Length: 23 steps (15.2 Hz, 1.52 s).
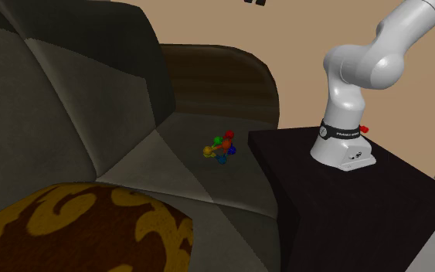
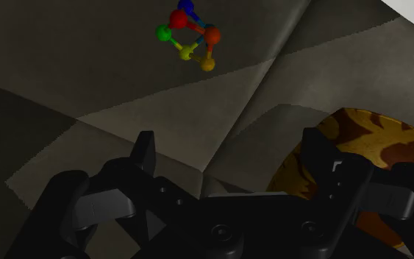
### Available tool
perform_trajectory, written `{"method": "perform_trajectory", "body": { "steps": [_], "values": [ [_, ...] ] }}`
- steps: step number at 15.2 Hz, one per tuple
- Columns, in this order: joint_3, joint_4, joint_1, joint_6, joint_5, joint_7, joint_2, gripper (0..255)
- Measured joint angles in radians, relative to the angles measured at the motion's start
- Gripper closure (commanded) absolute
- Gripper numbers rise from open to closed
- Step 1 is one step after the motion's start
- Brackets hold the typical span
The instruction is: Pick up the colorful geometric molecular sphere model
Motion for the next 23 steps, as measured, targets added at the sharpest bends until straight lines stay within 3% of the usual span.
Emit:
{"method": "perform_trajectory", "body": {
  "steps": [3,9,16,23],
  "values": [
    [-0.006,-0.046,0.0,0.034,-0.009,-0.009,-0.013,0],
    [-0.026,-0.256,-0.002,0.21,-0.052,-0.035,-0.049,0],
    [-0.067,-0.491,-0.026,0.466,-0.13,-0.066,-0.032,0],
    [-0.104,-0.645,-0.087,0.766,-0.243,-0.075,0.103,0]
  ]
}}
